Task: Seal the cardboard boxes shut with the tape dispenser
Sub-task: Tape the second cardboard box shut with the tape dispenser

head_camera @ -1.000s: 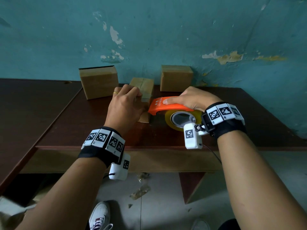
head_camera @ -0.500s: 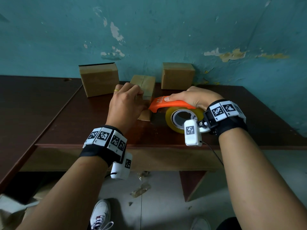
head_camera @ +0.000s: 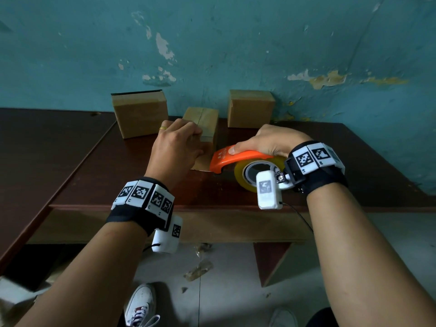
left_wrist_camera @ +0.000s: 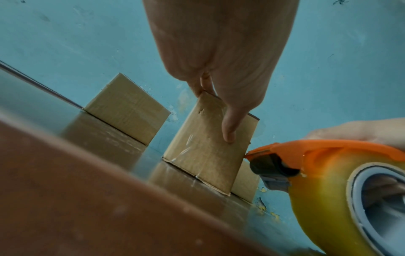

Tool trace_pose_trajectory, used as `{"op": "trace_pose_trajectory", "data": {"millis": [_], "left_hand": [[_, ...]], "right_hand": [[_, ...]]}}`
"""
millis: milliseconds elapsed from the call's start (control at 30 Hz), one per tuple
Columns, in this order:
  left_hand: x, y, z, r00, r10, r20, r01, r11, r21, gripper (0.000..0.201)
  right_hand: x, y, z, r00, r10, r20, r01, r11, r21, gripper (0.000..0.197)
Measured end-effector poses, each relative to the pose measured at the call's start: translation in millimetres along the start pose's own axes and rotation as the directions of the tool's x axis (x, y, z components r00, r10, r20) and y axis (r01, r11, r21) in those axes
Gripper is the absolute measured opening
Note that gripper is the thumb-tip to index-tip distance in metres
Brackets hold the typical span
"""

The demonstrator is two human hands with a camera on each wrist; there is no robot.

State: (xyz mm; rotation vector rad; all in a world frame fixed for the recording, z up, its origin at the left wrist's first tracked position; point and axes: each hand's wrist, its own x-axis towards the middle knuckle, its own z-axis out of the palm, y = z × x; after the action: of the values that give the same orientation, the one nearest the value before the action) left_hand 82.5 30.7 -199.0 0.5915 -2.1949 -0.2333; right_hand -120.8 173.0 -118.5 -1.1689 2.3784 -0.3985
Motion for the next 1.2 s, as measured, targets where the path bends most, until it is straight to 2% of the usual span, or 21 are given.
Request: {"op": "trace_pose_trajectory", "data": {"millis": [133, 267, 433, 500, 600, 767, 1000, 1200], "left_hand": [[-1.0, -0.3, -2.1, 1.000, 0.025, -0.002, -0.025, 1.000, -0.012, 0.041], [-1.1, 0.1, -2.0, 0.999, 0.048, -0.003, -0.048, 0.999, -0.006, 0.032], [0.8, 3.8, 0.4, 0.999, 0.035, 0.042, -0.035, 0.999, -0.010, 0.040], [1.0, 7.6, -2.4, 0.998, 0.023, 0.066, -0.020, 0.999, -0.043, 0.048], [1.7, 13.7, -12.3, 0.990, -0.049, 0.133, 0.072, 0.982, -0.176, 0.054], [6.1, 16.3, -27.4, 0.975, -0.178, 0.136, 0.221, 0.856, -0.466, 0.049], [9.7, 16.3, -32.0, 0.950, -0.282, 0.136, 0.306, 0.750, -0.586, 0.041], [11.3, 13.0, -34.0, 0.942, -0.318, 0.108, 0.311, 0.706, -0.636, 0.037]], "right_hand": [[-3.8, 4.9, -5.8, 1.000, 0.016, 0.023, -0.016, 1.000, -0.005, 0.073], [-4.1, 13.9, -11.9, 0.988, 0.085, -0.131, -0.076, 0.995, 0.070, 0.069], [-2.6, 18.2, -11.7, 0.916, 0.144, -0.375, -0.092, 0.984, 0.153, 0.050], [3.0, 17.6, -4.3, 0.878, 0.155, -0.453, -0.114, 0.987, 0.116, 0.048], [11.0, 17.5, 8.9, 0.834, 0.173, -0.523, -0.176, 0.983, 0.043, 0.049], [16.8, 21.7, 17.3, 0.810, 0.186, -0.556, -0.245, 0.969, -0.033, 0.048], [16.1, 18.9, 27.5, 0.810, 0.251, -0.530, -0.297, 0.955, -0.001, 0.062], [16.3, 18.8, 36.0, 0.828, 0.264, -0.495, -0.318, 0.948, -0.028, 0.066]]}}
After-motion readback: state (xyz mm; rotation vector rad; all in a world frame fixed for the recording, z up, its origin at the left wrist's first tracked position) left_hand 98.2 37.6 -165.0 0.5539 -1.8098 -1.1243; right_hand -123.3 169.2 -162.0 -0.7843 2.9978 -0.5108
